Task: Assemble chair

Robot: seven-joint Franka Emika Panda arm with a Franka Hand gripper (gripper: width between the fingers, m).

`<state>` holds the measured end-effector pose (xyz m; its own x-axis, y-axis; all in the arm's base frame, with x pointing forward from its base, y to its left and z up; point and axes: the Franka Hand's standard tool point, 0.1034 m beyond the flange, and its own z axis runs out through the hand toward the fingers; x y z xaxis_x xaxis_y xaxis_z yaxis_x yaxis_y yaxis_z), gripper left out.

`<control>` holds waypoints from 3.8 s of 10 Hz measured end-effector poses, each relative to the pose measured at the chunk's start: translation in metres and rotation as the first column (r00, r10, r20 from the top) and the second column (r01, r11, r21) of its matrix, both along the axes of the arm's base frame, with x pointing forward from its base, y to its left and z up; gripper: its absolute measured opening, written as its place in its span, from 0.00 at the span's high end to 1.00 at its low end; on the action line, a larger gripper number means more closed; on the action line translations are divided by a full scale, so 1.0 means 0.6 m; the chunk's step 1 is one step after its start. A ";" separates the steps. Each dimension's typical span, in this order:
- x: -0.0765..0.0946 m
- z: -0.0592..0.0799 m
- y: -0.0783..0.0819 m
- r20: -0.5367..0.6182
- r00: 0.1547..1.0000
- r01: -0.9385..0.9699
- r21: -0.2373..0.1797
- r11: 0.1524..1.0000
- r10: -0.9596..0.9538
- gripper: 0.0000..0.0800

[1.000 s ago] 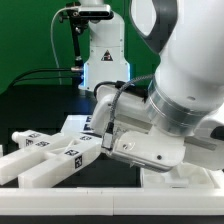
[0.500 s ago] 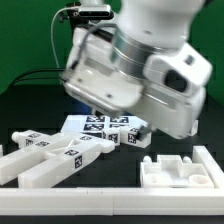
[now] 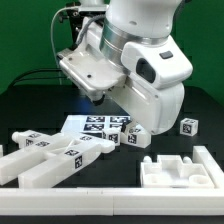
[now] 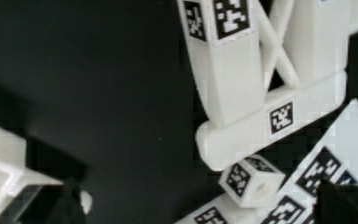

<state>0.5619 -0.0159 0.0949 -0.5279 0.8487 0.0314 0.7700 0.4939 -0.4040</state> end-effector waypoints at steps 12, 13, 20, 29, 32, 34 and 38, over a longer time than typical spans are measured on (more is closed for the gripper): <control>-0.113 -0.059 0.075 0.300 0.395 0.918 -0.171 0.358 -0.868 0.19; -0.116 -0.057 0.077 0.288 0.421 0.906 -0.188 0.380 -0.860 0.19; -0.149 -0.059 0.147 0.429 0.592 0.804 -0.373 0.463 -0.683 0.19; -0.188 -0.089 0.168 0.420 0.639 0.735 -0.581 0.349 -0.645 0.19; -0.177 -0.096 0.155 0.447 0.607 0.766 -0.549 0.334 -0.657 0.19; -0.178 -0.101 0.137 0.533 0.495 0.844 -0.482 0.235 -0.686 0.19; -0.176 -0.109 0.118 0.489 0.502 0.836 -0.485 0.256 -0.713 0.19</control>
Offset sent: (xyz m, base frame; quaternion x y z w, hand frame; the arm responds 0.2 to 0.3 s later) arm -0.0553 0.0159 -0.0259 0.0320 0.0568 0.3418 0.9375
